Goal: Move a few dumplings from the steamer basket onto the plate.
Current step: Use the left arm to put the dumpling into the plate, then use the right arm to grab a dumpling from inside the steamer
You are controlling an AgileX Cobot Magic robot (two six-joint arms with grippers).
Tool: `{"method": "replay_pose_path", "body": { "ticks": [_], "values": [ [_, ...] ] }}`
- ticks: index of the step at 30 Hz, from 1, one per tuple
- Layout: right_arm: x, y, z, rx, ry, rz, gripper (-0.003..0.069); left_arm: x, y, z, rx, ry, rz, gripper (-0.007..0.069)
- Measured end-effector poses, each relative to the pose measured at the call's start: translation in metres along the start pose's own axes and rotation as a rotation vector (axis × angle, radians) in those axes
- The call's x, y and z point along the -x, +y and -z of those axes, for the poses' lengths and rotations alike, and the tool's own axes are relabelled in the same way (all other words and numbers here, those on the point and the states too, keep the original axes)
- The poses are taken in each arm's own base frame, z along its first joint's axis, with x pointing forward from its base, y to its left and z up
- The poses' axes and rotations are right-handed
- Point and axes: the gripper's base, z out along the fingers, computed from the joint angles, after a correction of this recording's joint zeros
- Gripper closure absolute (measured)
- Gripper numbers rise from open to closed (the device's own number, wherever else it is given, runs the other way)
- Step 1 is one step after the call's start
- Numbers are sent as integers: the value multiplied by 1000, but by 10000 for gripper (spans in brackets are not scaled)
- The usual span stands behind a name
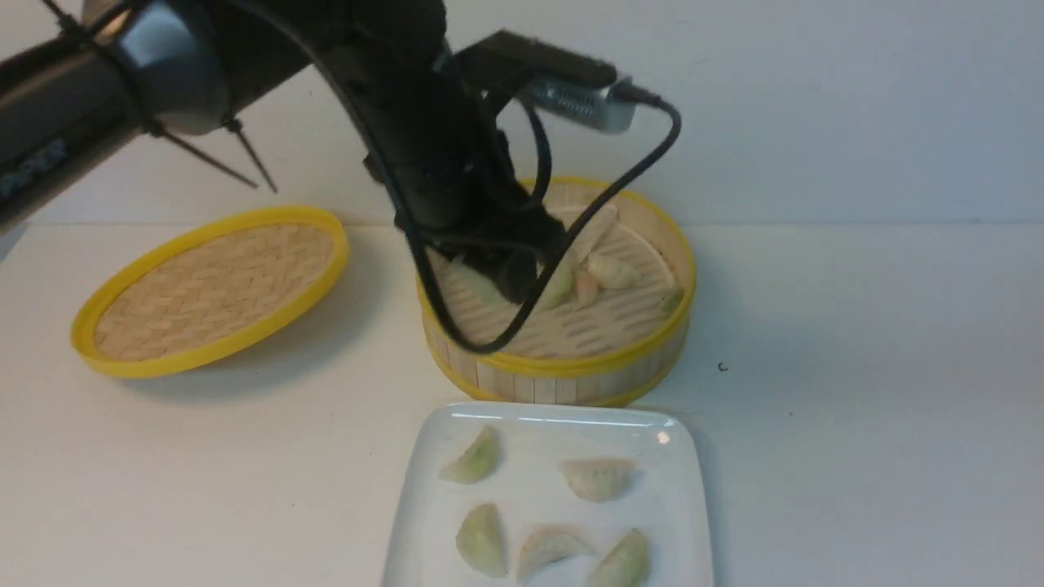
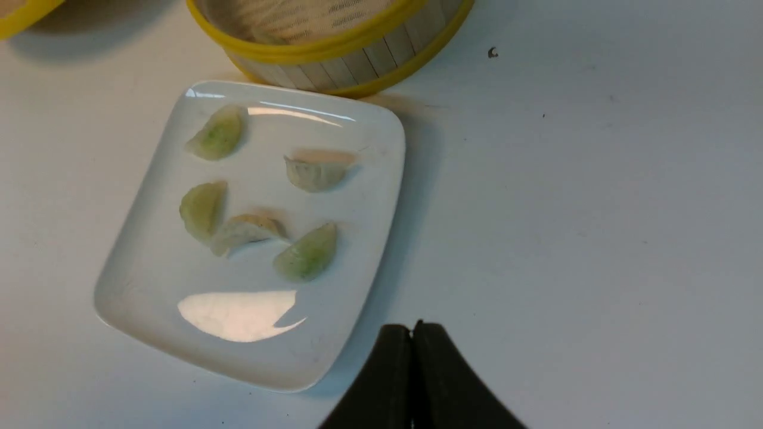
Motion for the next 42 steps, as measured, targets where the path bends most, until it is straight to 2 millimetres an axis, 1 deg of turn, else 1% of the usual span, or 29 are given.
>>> {"method": "replay_pose_path", "body": {
  "ticks": [1,2,3,4,5,6,7,8,9,10,11,12,15,19,24,26,28,33,37,40,42],
  "values": [
    [-1,0,1,0,-4,2,671,-8,-3,-6,-18,33,4,294],
    [-1,1,2,2,-6,3,671,-21,-6,-21,-43,95,6,294],
    [-1,1,2,2,-7,3,671,-24,-7,-25,-50,110,2,294],
    [-2,1,3,3,-8,3,671,-31,-11,-39,-64,141,-13,294],
    [-2,1,3,4,-9,3,671,-34,-14,-45,-67,149,-24,294],
    [-2,1,3,6,-9,2,671,-36,-19,-57,-70,153,-55,294],
    [-2,2,3,7,-9,2,671,-36,-21,-63,-69,147,-73,294],
    [-2,2,3,10,-9,1,671,-35,-27,-74,-72,138,-104,294],
    [-2,2,3,9,-9,1,670,-35,-27,-74,-71,133,-109,294],
    [-2,2,3,10,-8,2,670,-31,-32,-88,-72,110,-130,294],
    [-2,2,3,10,-9,2,670,-30,-33,-93,-72,109,-135,294],
    [-2,2,3,10,-9,8,670,-28,-34,-102,-70,100,-135,294],
    [-2,2,3,10,-9,35,669,-28,-32,-122,-68,121,-129,294],
    [-2,2,3,10,-9,50,669,-28,-27,-140,-45,129,-134,294],
    [-2,2,3,11,-9,57,669,-25,-22,-147,-3,95,-161,294],
    [-2,2,3,15,-10,67,669,-25,-22,-148,1,95,-164,279],
    [-2,3,3,19,-10,69,669,-25,-22,-148,3,96,-162,249],
    [-2,3,3,24,-11,74,669,-25,-22,-148,4,105,-125,130],
    [-2,4,3,36,-13,71,669,-26,-22,-148,5,108,-91,50],
    [-2,5,3,39,-13,76,669,-24,-23,-144,2,123,-82,39],
    [-2,5,3,41,-14,81,669,-16,-25,-129,6,139,-60,60]
  ]
}}
